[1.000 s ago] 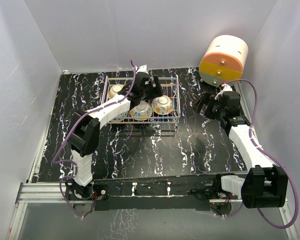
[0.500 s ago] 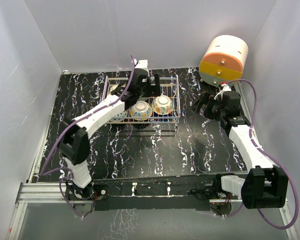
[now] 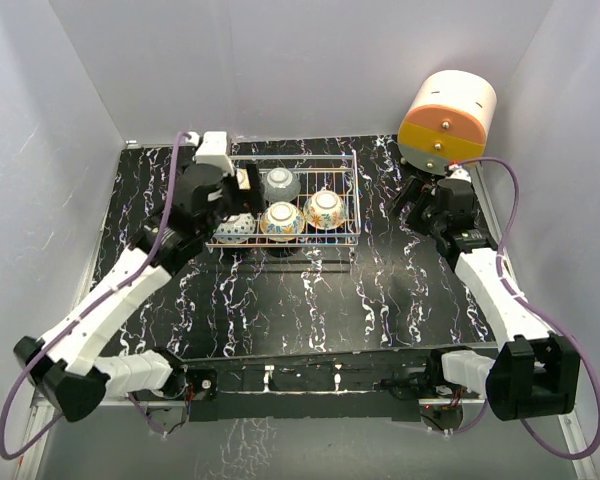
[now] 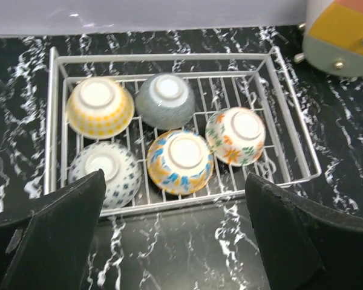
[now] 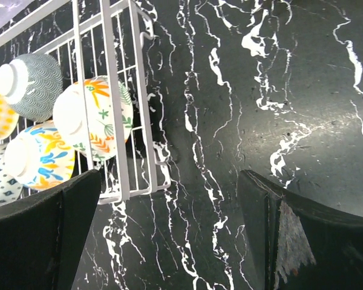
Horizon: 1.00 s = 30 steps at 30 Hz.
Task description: Load the bowls into the dish rack
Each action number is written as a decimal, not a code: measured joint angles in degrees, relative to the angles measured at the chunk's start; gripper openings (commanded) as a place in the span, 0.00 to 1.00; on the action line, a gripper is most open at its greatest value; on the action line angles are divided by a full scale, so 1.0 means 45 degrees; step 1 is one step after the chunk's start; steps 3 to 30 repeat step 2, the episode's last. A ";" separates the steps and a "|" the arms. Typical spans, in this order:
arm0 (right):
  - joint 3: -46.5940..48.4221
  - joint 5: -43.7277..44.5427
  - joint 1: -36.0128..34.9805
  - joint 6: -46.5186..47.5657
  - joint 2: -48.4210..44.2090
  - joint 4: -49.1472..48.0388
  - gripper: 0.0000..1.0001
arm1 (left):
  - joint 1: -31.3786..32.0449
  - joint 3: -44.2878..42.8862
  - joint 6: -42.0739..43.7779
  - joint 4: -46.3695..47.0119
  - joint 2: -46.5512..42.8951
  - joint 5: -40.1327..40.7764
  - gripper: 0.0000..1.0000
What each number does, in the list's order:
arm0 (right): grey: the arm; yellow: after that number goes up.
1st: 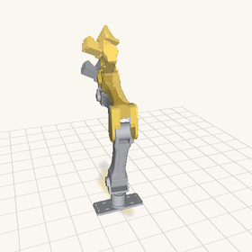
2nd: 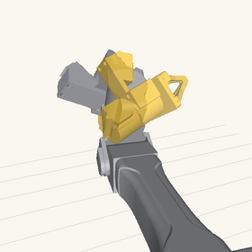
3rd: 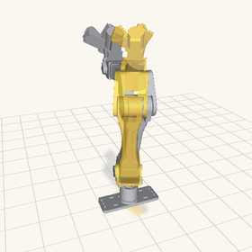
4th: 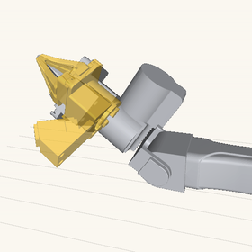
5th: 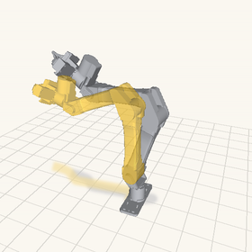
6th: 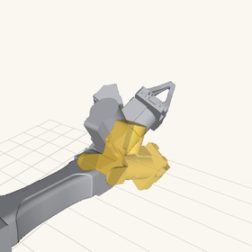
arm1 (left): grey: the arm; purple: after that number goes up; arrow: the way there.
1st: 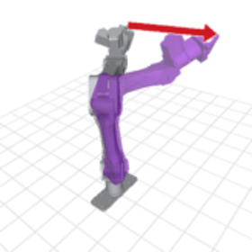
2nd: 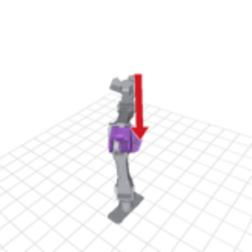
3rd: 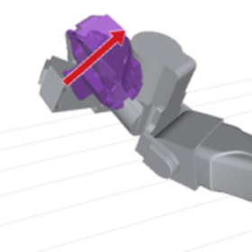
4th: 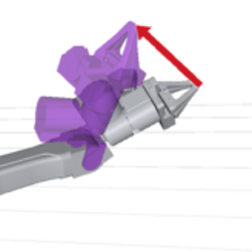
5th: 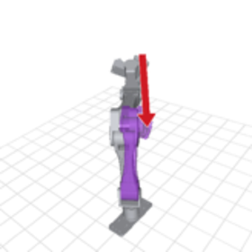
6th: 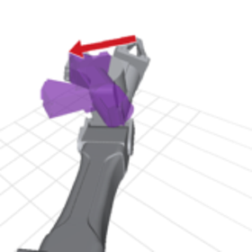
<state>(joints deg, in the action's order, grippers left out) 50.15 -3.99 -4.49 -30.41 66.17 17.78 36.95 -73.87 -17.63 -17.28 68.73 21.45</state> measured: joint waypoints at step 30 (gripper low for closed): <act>0.0000 0.0238 -0.0005 -0.0039 -0.0010 0.0063 0.99 | 0.0000 0.0389 0.0024 -0.0466 -0.0578 0.0291 0.97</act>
